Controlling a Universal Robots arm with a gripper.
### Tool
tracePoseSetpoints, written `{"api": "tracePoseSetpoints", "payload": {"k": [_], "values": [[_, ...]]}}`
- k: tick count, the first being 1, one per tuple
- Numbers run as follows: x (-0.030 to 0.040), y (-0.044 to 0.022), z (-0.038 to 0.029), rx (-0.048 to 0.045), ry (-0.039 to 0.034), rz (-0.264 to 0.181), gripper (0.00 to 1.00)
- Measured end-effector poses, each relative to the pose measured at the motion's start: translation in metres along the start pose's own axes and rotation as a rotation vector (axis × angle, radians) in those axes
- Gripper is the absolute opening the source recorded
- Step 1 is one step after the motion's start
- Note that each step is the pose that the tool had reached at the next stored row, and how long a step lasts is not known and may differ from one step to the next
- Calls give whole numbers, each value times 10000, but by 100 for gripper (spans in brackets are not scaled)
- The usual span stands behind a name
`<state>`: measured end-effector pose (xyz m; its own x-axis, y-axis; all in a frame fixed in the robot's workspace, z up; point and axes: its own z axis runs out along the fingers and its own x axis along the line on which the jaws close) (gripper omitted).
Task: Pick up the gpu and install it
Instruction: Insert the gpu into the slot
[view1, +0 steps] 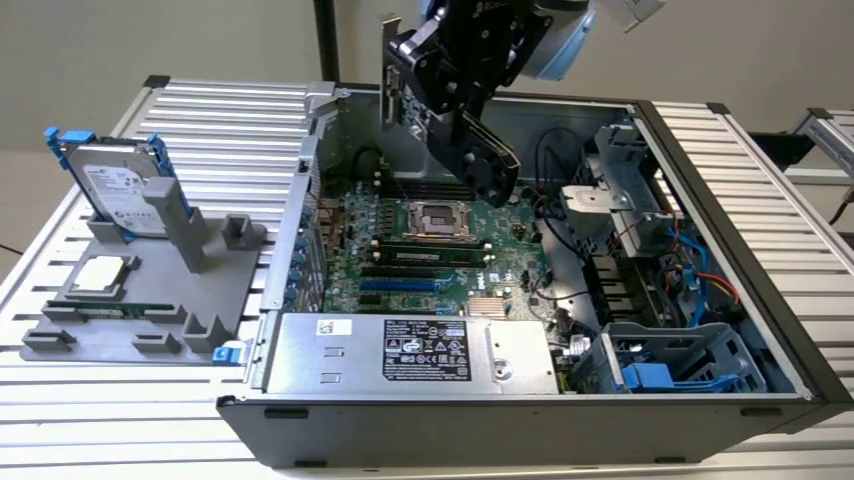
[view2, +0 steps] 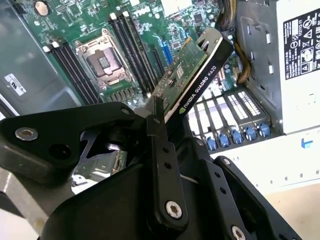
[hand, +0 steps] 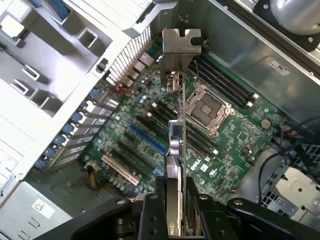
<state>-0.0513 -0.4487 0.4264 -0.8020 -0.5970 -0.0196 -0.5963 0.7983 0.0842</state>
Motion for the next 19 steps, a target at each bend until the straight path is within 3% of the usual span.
{"api": "tracePoseSetpoints", "payload": {"k": [19], "values": [[0, 1, 0, -40, 171, -2029, 0]]}}
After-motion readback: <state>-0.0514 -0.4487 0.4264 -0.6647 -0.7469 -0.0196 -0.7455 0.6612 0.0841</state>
